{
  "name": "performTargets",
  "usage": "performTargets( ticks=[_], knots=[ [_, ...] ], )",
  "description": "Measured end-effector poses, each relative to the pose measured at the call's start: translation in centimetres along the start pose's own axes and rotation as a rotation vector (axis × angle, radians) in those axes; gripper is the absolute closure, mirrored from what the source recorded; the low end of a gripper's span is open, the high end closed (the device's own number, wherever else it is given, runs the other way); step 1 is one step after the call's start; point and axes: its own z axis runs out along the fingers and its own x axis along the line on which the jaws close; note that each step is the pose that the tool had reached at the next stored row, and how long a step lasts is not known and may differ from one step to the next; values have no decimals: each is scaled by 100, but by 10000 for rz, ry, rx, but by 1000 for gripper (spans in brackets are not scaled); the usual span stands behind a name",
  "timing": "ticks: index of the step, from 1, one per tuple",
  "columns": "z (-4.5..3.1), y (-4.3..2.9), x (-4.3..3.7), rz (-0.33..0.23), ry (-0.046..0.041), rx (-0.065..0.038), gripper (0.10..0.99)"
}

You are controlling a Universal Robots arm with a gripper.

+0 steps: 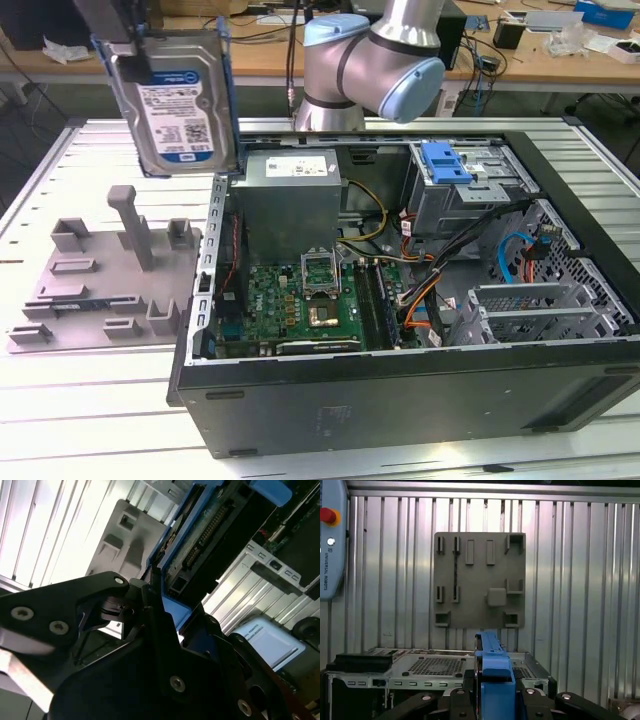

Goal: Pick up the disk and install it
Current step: 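Pick up the disk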

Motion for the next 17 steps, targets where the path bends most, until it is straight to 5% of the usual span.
performTargets(
  ticks=[2, 6, 8, 14, 17],
  knots=[
    [-4, -100, 37, 2, -1, -2, 718],
    [-13, -451, 175, 1, 0, -11, 718],
    [-14, -530, 208, 0, 0, -12, 718],
    [-13, -911, 405, 2, -1, -14, 718],
    [-13, -1010, 465, 1, -1, -14, 718]
  ],
)
